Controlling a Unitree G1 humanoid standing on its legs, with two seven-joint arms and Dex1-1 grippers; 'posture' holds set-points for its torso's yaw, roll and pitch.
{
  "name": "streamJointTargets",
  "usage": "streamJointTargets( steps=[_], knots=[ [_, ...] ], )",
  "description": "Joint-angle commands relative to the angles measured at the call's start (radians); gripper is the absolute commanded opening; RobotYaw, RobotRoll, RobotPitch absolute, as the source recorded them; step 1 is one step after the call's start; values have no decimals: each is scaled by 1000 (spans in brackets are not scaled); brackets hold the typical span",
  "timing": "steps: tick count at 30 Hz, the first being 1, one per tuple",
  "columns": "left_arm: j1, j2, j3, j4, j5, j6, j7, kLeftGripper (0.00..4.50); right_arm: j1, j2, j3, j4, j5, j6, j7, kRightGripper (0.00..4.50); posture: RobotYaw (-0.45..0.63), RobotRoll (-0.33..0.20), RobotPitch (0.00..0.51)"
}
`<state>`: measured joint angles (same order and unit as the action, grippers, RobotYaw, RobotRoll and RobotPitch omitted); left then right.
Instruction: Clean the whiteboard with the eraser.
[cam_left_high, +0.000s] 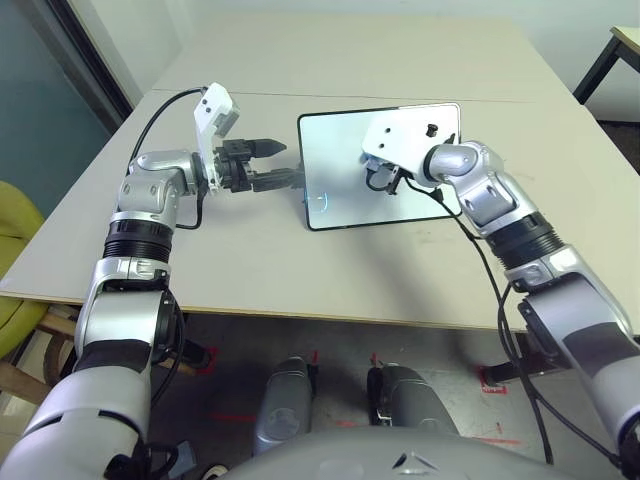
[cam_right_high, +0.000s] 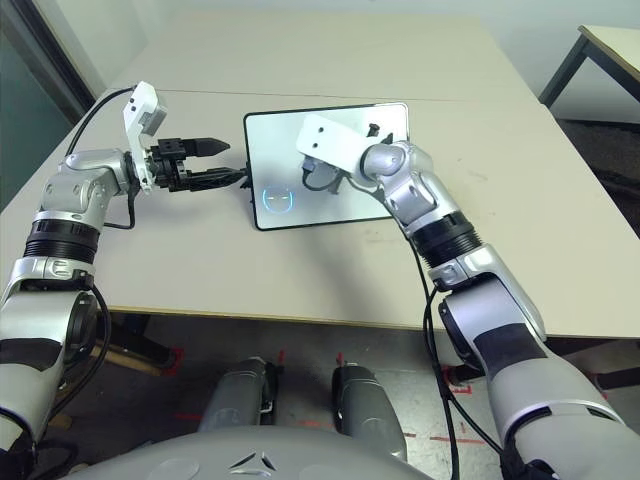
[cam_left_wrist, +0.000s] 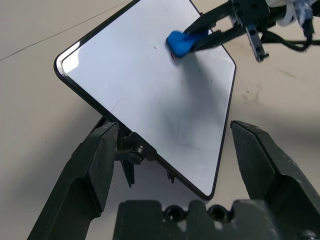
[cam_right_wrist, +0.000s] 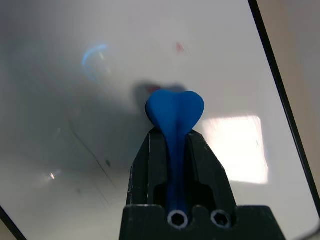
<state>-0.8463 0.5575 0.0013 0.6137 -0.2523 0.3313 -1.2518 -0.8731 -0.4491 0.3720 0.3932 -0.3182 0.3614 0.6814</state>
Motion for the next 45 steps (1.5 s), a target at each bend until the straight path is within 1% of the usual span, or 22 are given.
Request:
streamJointTargets(
  steps=[1,6,10,17,27,40,45],
  knots=[
    [-13,-5,0,21,-3,-10,-3,4500,34,-45,-20,6,-7,4,14,248,135,0,59],
    [-20,-7,-2,33,-1,-19,-6,4500,42,-89,-29,12,-11,-12,18,248,131,0,57],
    [-23,-7,-2,40,-1,-23,-8,4500,44,-100,-20,13,-15,-23,18,248,131,0,58],
    [-23,-3,-1,41,0,-23,-7,4500,37,-57,2,6,-31,-32,16,248,135,0,59],
    [-20,3,5,35,-3,-19,-3,4500,13,30,28,-1,-55,-41,21,248,146,0,61],
    [-15,6,7,30,-5,-16,1,4500,-4,104,50,-10,-74,-45,32,248,155,0,62],
    [-13,5,8,26,-7,-14,2,4500,-2,119,60,-16,-77,-44,33,248,156,0,62]
  ],
)
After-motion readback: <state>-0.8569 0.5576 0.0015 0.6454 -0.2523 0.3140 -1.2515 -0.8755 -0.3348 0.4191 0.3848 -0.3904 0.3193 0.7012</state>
